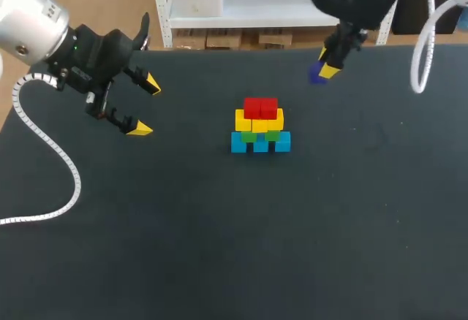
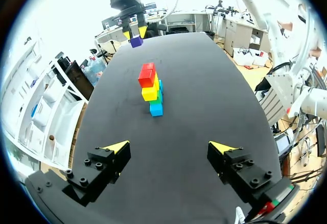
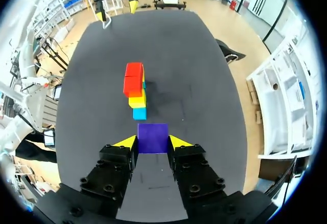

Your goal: Place the blue cubes, place green cubes on the blue cubes, place the yellow cubes on the green cubes, then place the red cubes on the yellow cubes, and place purple cube on the red cubes.

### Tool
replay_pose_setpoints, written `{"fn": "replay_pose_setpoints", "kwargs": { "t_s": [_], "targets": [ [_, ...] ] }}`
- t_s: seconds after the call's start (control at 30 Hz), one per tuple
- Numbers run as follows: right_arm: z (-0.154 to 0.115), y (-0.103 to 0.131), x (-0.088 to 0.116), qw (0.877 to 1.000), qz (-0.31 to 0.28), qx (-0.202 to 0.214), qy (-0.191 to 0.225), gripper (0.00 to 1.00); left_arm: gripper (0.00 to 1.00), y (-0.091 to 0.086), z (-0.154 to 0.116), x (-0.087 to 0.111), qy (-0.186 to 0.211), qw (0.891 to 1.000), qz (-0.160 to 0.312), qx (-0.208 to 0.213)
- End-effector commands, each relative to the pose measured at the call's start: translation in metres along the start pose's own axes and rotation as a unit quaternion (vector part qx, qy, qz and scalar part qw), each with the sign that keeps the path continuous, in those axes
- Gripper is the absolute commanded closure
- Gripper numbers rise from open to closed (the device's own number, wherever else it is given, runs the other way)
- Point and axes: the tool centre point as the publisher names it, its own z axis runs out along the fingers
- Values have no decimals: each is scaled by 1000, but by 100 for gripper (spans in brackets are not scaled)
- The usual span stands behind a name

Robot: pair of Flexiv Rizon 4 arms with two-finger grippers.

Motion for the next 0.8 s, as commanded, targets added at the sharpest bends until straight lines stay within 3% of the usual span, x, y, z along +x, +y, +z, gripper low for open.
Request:
{"fn": "replay_pose_setpoints", "kwargs": {
  "t_s": [0.03,0.23,0.8],
  "targets": [
    [6,8,-10,999,-5,34,12,100,0,0,0,1,-1,1000,1,-1],
    [16,10,-25,998,-5,70,0,100,0,0,0,1,-1,1000,1,-1],
    [21,17,-72,996,-9,87,4,100,0,0,0,1,-1,1000,1,-1]
  ]
}}
